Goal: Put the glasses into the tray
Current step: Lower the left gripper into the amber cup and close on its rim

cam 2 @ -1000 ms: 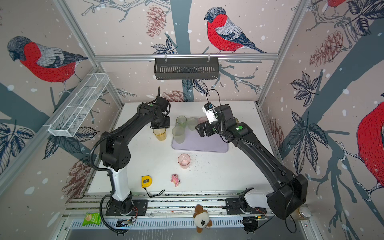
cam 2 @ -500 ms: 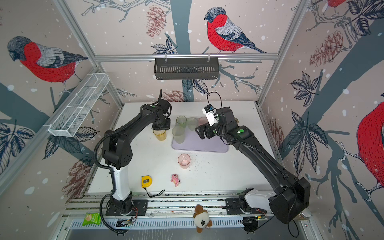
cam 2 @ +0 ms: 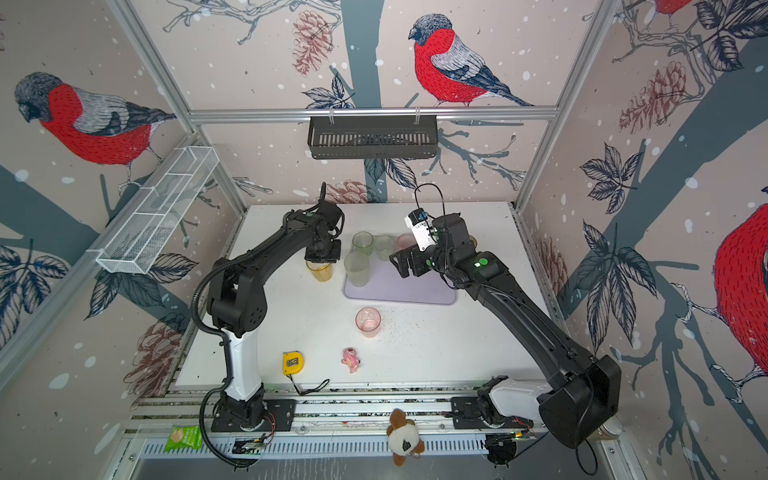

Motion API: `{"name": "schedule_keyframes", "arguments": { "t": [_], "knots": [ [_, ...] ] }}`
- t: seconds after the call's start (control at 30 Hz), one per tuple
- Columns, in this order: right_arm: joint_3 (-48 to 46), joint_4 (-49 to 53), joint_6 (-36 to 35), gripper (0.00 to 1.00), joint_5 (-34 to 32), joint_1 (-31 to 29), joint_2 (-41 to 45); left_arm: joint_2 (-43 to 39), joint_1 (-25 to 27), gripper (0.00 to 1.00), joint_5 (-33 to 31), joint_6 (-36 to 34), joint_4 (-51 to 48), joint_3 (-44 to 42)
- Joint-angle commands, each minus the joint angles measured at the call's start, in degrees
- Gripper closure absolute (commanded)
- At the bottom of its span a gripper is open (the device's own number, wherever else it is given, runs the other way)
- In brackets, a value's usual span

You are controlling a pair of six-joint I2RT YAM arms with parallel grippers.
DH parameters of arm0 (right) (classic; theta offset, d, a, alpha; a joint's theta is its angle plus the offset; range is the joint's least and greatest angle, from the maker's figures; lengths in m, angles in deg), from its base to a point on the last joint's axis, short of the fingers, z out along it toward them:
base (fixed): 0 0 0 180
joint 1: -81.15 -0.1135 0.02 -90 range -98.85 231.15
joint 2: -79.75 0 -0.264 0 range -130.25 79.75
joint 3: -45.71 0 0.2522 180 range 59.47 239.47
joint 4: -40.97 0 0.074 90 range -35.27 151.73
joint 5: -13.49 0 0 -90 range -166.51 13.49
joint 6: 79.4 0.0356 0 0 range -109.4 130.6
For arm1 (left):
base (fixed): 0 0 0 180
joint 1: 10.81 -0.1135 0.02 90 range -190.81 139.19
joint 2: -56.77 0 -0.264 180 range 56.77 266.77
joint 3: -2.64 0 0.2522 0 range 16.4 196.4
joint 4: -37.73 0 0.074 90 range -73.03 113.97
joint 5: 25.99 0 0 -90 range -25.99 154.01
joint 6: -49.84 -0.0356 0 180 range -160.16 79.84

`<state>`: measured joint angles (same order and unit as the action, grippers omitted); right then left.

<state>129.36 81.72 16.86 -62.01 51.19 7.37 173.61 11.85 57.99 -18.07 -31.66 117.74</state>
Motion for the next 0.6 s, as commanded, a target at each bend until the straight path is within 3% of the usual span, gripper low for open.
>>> {"name": "schedule_keyframes", "arguments": {
  "t": [0.0,0.57],
  "knots": [
    [0.7,-0.6,-0.2,0.01,-0.6,0.5,0.0,0.3,0.0,0.68,-0.2,-0.4,0.2,-0.3],
    [1.4,0.2,-1.7,0.01,-0.4,2.9,0.2,0.7,0.0,0.80,-0.1,-0.8,-0.2,0.1]
  ]
}}
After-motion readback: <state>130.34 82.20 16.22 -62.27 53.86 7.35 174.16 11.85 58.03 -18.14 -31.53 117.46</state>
